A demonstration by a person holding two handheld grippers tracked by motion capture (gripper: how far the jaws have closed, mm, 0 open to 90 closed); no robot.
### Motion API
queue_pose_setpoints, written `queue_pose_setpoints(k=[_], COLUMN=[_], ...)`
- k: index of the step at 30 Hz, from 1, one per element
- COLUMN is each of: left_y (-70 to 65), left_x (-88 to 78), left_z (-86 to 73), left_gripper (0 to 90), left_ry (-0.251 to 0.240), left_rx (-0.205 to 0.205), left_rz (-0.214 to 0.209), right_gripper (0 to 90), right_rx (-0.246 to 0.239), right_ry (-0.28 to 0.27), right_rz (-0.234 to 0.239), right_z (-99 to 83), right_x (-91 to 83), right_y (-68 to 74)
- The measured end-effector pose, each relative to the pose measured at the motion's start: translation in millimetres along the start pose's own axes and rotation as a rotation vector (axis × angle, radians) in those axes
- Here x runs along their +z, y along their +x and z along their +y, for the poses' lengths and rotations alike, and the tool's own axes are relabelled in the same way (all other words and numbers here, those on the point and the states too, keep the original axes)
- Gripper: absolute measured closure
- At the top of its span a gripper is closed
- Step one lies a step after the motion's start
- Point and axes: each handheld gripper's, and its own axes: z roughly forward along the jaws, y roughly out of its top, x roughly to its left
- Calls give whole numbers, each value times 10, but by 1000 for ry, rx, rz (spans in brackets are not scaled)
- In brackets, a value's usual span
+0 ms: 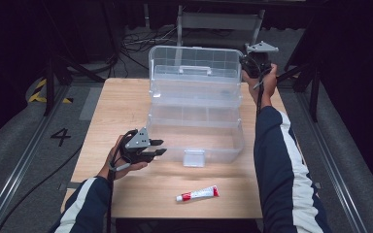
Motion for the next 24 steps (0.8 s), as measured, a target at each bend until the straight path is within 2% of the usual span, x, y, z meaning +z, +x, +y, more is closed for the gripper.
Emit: queue_pose_setpoints(k=[24], left_y=[-3], left_x=[-1], left_z=[-7], left_gripper=[653], left_ry=[-7], left_rx=[-10], left_rz=[1], right_gripper=[839], right_rx=[10], right_ry=[31], right_rz=[9], right_z=[-2], right_x=[172], right_y=[-34])
